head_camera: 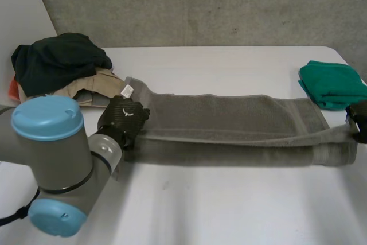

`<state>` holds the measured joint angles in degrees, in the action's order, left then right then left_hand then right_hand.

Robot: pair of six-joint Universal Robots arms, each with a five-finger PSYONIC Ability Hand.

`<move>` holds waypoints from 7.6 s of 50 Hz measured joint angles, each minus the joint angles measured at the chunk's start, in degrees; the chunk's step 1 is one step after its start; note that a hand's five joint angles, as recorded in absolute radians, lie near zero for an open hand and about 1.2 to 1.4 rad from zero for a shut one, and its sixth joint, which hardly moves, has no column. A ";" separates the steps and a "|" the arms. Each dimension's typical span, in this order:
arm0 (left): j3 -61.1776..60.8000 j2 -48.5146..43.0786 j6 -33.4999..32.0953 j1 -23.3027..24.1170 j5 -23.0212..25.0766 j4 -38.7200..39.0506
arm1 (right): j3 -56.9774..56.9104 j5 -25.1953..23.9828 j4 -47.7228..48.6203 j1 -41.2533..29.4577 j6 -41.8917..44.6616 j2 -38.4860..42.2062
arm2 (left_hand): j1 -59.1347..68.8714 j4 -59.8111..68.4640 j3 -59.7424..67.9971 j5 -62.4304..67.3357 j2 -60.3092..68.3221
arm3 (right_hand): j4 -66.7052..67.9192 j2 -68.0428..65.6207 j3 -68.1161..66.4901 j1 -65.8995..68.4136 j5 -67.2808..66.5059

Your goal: Fold the laundry.

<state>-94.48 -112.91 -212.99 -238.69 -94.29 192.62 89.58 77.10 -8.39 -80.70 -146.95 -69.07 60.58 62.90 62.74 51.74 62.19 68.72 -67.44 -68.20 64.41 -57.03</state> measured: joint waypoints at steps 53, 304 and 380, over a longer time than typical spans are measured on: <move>-4.84 -5.25 19.23 -0.92 1.50 1.39 | 6.60 0.16 8.29 -2.25 -1.97 -0.65 | -27.25 -29.23 -29.59 -27.91 -28.71 | 0.00 0.00 0.00 0.00 -0.16; -2.08 -10.71 14.51 22.74 6.09 5.57 | 3.58 17.63 18.07 -29.79 16.52 4.29 | -26.35 -29.28 -28.83 -28.50 -28.37 | 0.04 -0.21 -0.03 0.85 1.02; 0.97 -12.40 14.98 23.25 4.10 6.95 | 5.97 17.55 18.68 -30.15 16.76 4.39 | -10.68 -12.98 -12.96 -12.52 -12.28 | 0.05 -0.21 -0.03 0.85 1.01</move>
<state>-93.51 -125.31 -198.01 -215.44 -90.19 199.57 95.56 94.65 10.29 -110.85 -130.19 -64.69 49.90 49.92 49.77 39.22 49.92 68.76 -67.65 -68.23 65.26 -56.02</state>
